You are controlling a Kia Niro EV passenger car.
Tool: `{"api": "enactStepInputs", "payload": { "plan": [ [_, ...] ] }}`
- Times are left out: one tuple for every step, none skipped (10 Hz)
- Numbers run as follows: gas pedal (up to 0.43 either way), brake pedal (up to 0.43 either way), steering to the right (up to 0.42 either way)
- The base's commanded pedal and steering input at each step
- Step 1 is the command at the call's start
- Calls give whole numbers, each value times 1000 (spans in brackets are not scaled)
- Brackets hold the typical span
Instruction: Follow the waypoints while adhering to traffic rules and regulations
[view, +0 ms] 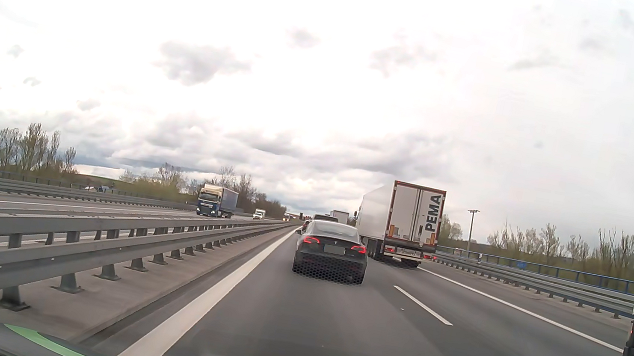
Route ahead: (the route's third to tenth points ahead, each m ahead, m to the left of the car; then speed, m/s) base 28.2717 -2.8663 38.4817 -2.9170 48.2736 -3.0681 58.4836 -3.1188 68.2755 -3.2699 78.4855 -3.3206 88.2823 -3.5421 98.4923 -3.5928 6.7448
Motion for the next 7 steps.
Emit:
{"api": "enactStepInputs", "payload": {
  "plan": [
    [98, 0, -1],
    [98, 0, -1],
    [98, 0, -1],
    [98, 0, -1],
    [98, 0, -1],
    [98, 0, -1],
    [98, 0, -1]
  ]
}}
